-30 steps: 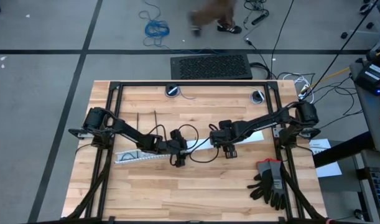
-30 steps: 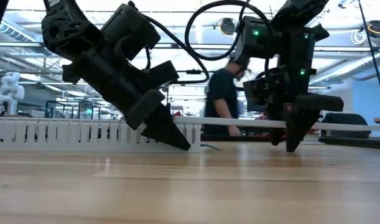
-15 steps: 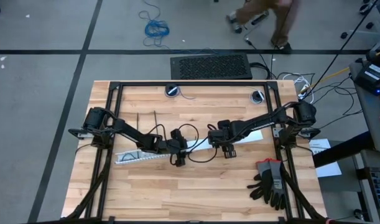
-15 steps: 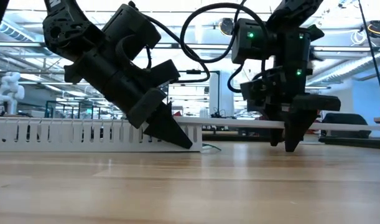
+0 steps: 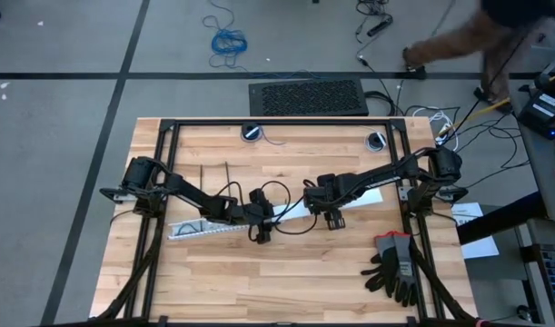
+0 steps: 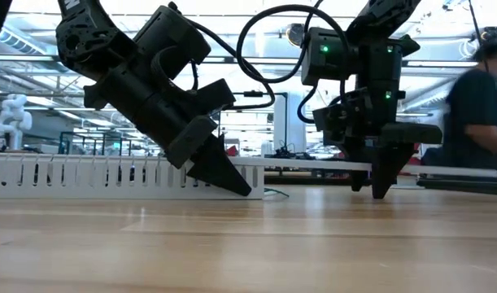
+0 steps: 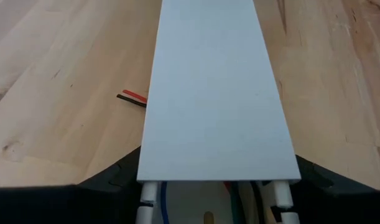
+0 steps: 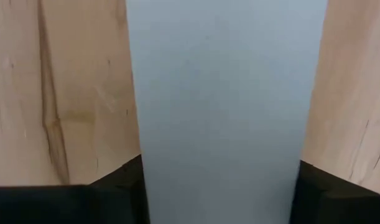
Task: Ziptie cables
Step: Close the white cable duct
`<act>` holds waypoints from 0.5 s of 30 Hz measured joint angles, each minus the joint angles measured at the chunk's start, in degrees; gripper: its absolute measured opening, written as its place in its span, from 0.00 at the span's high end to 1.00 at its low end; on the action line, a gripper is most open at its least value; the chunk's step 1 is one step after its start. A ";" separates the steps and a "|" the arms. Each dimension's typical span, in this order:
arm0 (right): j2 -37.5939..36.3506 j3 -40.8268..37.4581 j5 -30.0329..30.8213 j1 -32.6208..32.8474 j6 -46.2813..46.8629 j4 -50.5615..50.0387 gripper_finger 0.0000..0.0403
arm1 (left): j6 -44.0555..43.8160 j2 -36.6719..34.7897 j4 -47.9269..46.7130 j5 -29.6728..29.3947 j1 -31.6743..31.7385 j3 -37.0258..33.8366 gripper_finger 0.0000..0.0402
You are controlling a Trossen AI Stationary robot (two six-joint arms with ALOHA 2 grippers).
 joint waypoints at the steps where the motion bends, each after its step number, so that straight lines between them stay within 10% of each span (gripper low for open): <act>1: 0.00 0.00 0.08 0.00 0.13 0.00 0.42 | 0.00 0.00 0.00 0.02 -0.02 0.00 0.39; 15: 0.47 4.67 1.20 0.58 0.20 -5.06 0.41 | -0.07 0.00 -0.15 0.23 -0.02 -0.02 0.39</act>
